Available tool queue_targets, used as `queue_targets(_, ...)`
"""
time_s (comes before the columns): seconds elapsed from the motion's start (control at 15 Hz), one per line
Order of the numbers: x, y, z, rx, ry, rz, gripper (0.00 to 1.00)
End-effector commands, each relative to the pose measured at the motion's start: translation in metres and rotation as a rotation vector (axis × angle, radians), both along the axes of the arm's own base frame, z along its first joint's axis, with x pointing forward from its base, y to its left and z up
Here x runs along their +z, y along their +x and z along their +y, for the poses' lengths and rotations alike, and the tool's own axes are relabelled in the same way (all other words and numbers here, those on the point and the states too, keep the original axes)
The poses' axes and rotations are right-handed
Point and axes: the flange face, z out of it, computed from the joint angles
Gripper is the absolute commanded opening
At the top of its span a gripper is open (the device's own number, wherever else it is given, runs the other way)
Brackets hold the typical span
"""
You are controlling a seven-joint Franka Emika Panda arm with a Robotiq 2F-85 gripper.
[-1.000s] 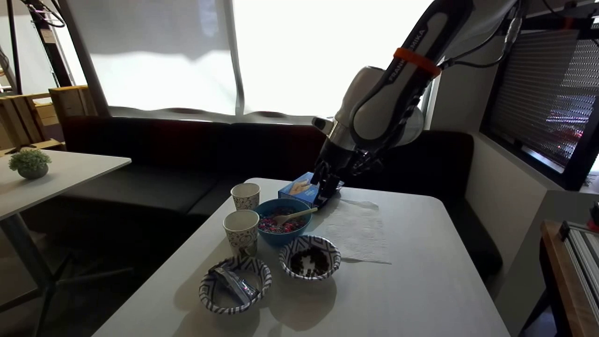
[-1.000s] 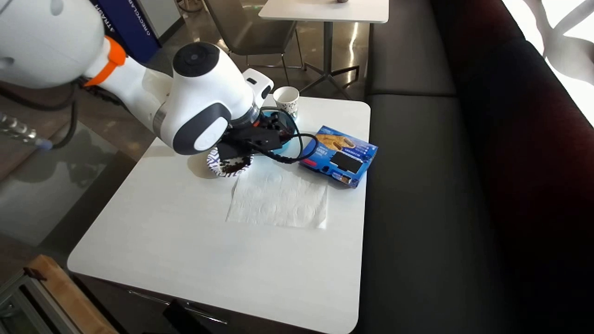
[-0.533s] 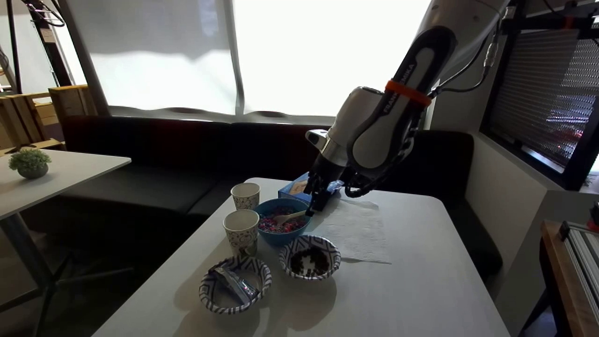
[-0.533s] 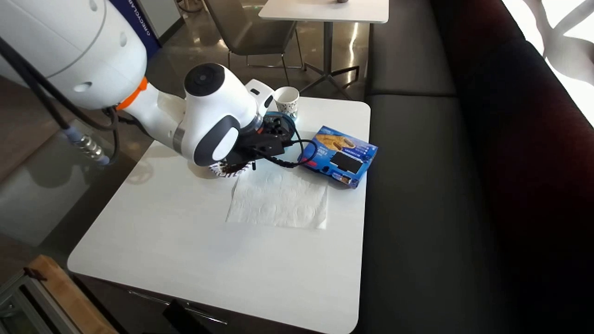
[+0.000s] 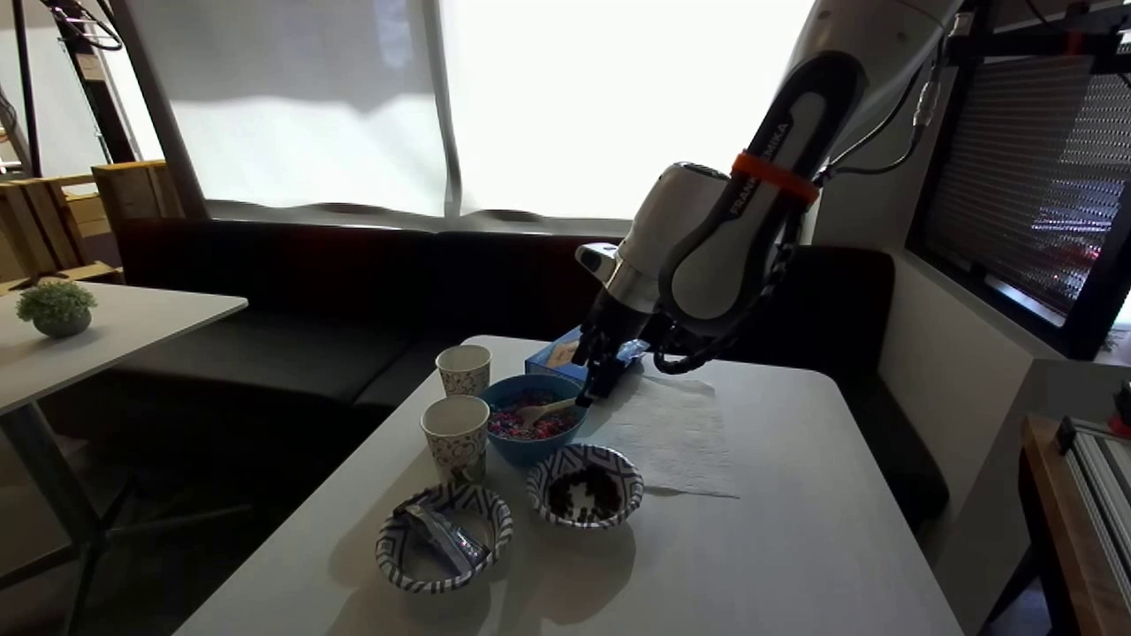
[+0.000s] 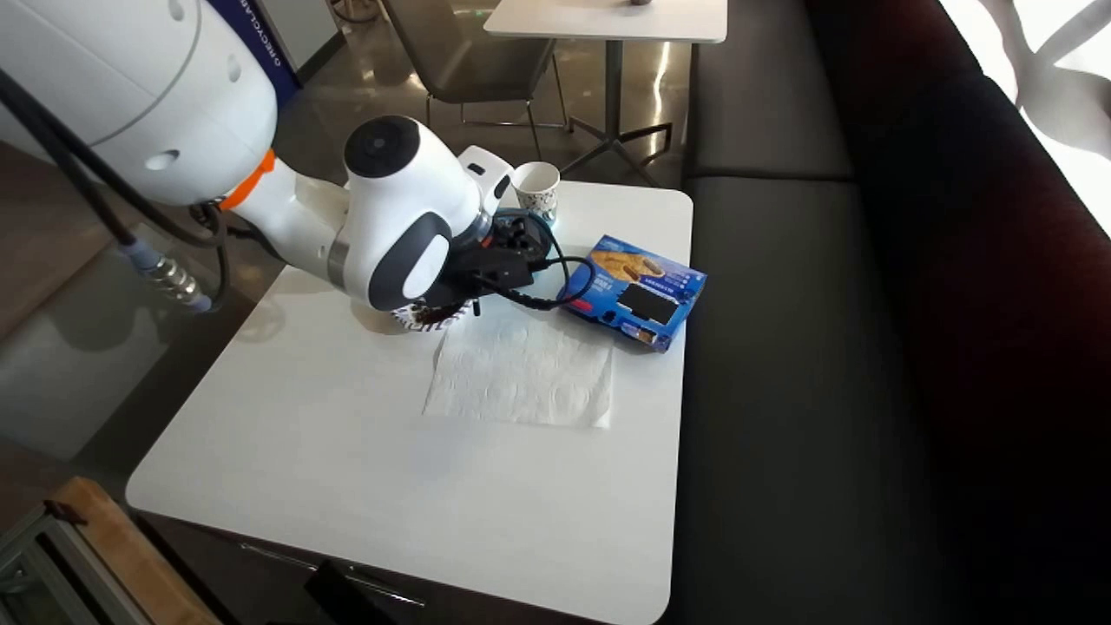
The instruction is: Put some of the blue bowl's contents into the cup on the left
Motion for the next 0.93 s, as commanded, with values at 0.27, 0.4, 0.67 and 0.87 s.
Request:
queue_targets(0.27, -0.026, 0.021, -0.006, 0.021, -0.023, -0.025, 1.0)
queue_targets(0.4, -0.031, 0.027, -0.004, 0.023, -0.021, -0.024, 0.79)
queue_targets(0.67, -0.04, 0.034, 0.006, 0.039, -0.01, -0.024, 0.71)
queue_targets(0.87, -0.043, 0.035, 0.013, 0.048, -0.01, -0.021, 0.68)
